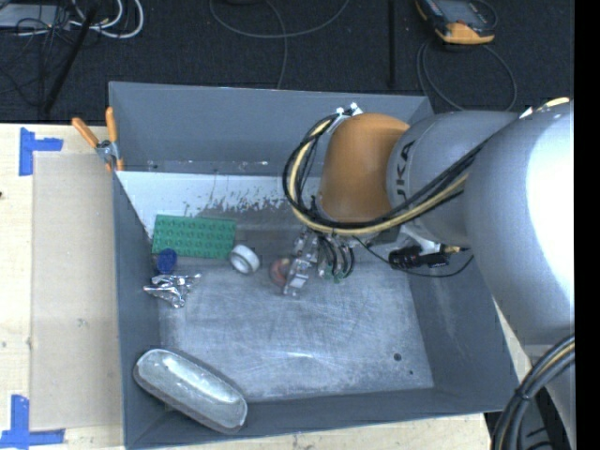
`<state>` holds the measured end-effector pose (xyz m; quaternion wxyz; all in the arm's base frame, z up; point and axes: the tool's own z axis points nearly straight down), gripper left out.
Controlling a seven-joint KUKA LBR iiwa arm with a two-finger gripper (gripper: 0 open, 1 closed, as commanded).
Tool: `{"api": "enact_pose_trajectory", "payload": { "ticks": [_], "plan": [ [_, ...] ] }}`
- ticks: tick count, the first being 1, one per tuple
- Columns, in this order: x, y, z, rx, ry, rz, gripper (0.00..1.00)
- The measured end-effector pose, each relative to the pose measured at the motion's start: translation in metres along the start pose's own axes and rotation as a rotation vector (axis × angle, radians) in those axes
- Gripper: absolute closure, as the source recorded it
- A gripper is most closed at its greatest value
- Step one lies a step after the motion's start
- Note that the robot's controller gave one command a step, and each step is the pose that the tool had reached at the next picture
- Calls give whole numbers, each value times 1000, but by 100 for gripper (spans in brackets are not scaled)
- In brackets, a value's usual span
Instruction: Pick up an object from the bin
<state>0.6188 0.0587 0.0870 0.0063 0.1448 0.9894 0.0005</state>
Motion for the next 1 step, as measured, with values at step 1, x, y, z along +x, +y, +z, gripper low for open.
{"api": "enact_pose_trajectory", "payload": {
  "ticks": [1],
  "plan": [
    [15, 10, -134, -1, 5, -34, 100]
  ]
}}
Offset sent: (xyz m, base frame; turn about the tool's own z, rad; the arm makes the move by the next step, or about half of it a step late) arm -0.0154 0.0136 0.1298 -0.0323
